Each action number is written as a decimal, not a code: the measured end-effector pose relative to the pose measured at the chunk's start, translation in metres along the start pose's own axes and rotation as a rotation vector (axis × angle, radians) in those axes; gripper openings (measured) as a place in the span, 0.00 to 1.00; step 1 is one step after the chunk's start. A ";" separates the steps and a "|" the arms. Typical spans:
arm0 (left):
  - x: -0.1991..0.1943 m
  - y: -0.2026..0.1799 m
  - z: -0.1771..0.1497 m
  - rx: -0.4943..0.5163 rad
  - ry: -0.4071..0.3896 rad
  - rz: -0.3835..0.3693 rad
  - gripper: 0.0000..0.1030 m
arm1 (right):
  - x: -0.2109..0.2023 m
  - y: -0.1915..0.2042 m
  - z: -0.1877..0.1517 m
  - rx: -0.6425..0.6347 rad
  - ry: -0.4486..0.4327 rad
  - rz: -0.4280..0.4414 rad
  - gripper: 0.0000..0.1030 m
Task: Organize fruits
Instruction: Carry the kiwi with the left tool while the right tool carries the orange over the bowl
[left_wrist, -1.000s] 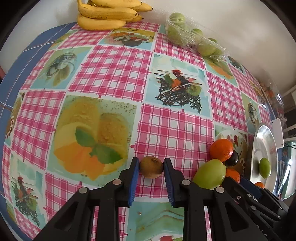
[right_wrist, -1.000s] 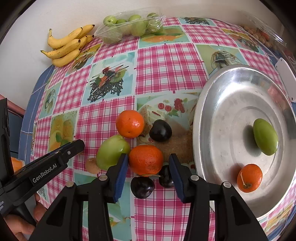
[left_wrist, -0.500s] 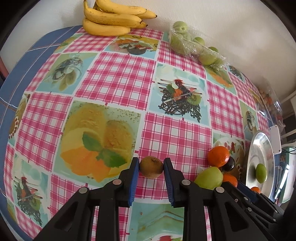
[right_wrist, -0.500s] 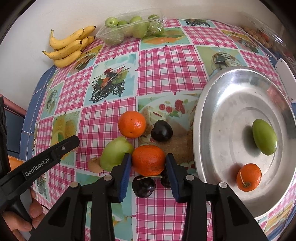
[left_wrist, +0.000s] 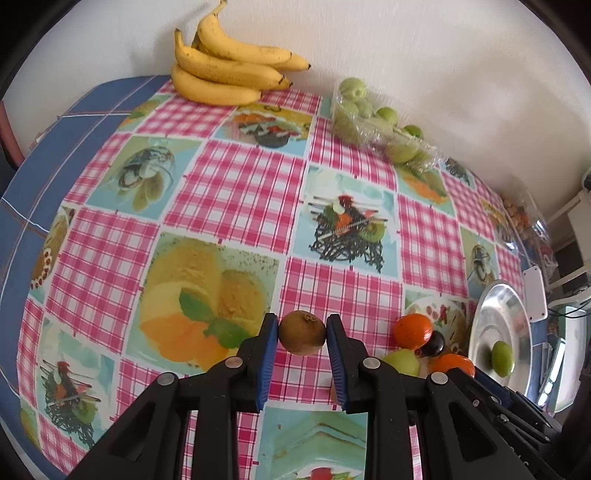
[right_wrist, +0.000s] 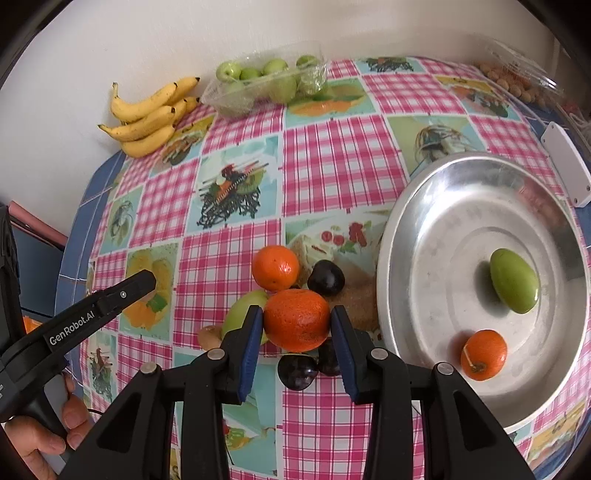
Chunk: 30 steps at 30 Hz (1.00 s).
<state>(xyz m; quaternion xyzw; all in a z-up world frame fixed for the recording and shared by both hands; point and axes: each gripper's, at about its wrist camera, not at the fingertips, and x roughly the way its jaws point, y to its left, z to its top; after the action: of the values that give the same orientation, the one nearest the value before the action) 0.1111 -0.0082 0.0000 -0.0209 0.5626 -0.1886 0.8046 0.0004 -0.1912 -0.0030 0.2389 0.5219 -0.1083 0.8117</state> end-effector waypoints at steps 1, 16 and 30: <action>-0.003 0.001 0.000 -0.001 -0.005 -0.001 0.28 | -0.001 0.000 0.000 0.000 -0.003 0.001 0.38; -0.009 -0.009 -0.001 0.013 -0.022 -0.002 0.28 | -0.012 -0.018 0.001 0.046 -0.015 -0.015 0.38; -0.010 -0.074 -0.017 0.173 -0.027 -0.012 0.28 | -0.041 -0.092 -0.002 0.209 -0.058 -0.107 0.38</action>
<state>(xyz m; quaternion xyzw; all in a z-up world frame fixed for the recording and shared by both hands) 0.0715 -0.0709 0.0210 0.0428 0.5332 -0.2411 0.8098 -0.0578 -0.2724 0.0076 0.2908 0.4961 -0.2123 0.7901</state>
